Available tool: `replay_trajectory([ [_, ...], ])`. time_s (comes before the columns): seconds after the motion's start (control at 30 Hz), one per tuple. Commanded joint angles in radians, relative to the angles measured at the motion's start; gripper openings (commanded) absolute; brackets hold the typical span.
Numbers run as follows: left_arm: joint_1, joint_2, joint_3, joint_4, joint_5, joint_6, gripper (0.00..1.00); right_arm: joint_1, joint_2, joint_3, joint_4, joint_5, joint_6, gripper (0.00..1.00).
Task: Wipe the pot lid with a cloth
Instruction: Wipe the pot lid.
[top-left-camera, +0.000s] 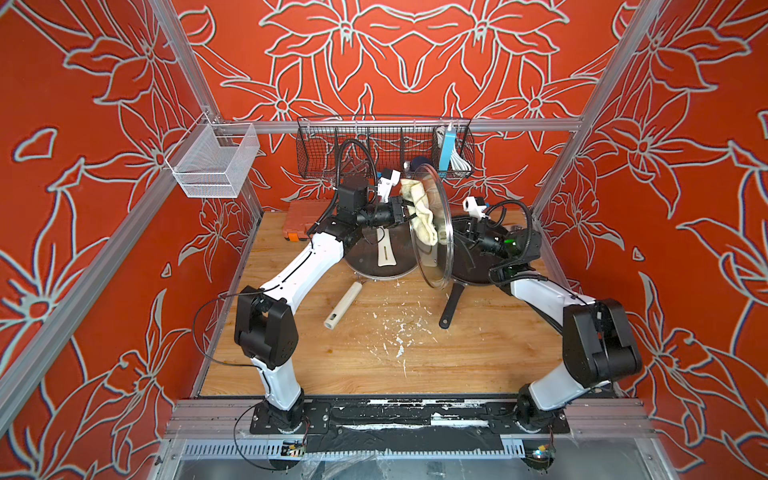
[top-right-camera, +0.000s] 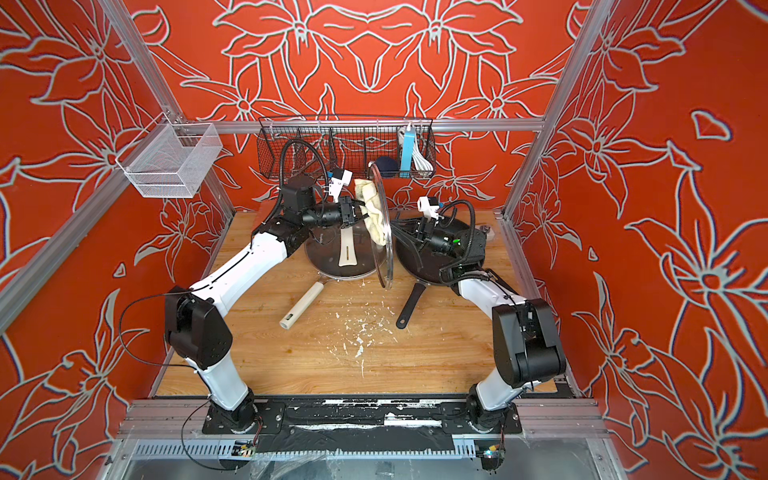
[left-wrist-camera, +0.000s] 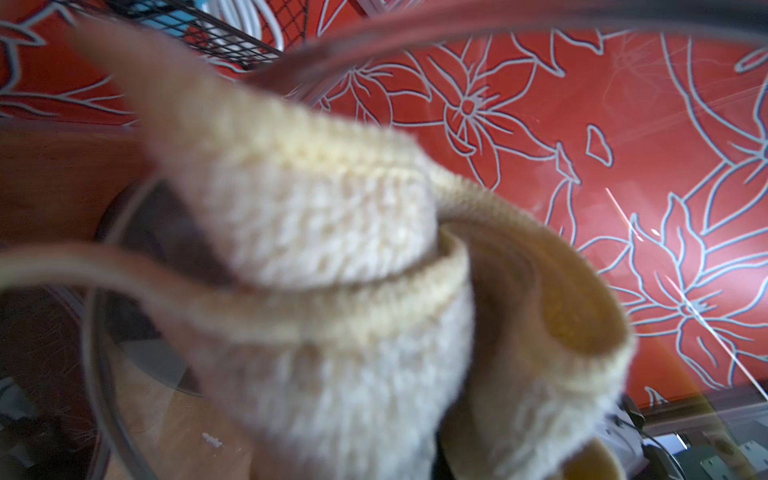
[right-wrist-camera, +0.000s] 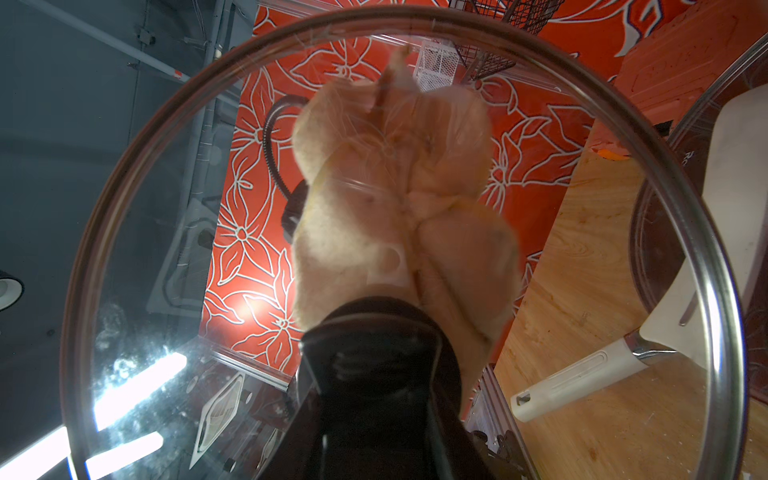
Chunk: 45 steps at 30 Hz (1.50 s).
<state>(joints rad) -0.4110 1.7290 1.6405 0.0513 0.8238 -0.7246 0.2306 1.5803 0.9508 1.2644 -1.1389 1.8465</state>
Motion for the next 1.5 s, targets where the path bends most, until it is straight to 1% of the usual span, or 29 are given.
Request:
replay_trajectory([
  [0.0, -0.055, -0.099, 0.013, 0.017, 0.026, 0.041, 0.0, 0.011, -0.022, 0.02, 0.122, 0.04, 0.002, 0.0],
  [0.2, -0.111, -0.167, 0.004, -0.017, 0.019, 0.09, 0.0, 0.012, -0.025, 0.016, 0.11, 0.041, -0.009, 0.0],
  [0.43, -0.151, -0.244, -0.163, 0.061, 0.004, 0.061, 0.0, 0.012, -0.04, 0.015, 0.035, 0.039, -0.067, 0.0],
  [0.6, -0.176, -0.257, -0.291, 0.112, -0.008, 0.04, 0.0, 0.011, -0.039, 0.039, 0.063, 0.044, -0.036, 0.0],
  [0.7, -0.176, -0.253, -0.337, 0.101, -0.024, 0.065, 0.0, 0.011, -0.036, 0.049, 0.083, 0.046, -0.015, 0.0],
  [0.87, -0.158, -0.233, -0.395, 0.065, -0.047, 0.124, 0.0, 0.012, -0.04, 0.063, 0.108, 0.045, 0.014, 0.0],
  [1.07, -0.133, -0.168, -0.445, 0.096, -0.051, 0.125, 0.0, 0.01, -0.045, 0.065, 0.105, 0.05, 0.017, 0.0],
  [1.27, -0.083, -0.108, -0.449, 0.108, -0.053, 0.119, 0.0, 0.011, -0.049, 0.065, 0.104, 0.047, 0.017, 0.0],
  [1.47, 0.005, -0.041, -0.401, 0.131, -0.043, 0.083, 0.0, 0.011, -0.053, 0.06, 0.11, 0.05, 0.021, 0.0],
])
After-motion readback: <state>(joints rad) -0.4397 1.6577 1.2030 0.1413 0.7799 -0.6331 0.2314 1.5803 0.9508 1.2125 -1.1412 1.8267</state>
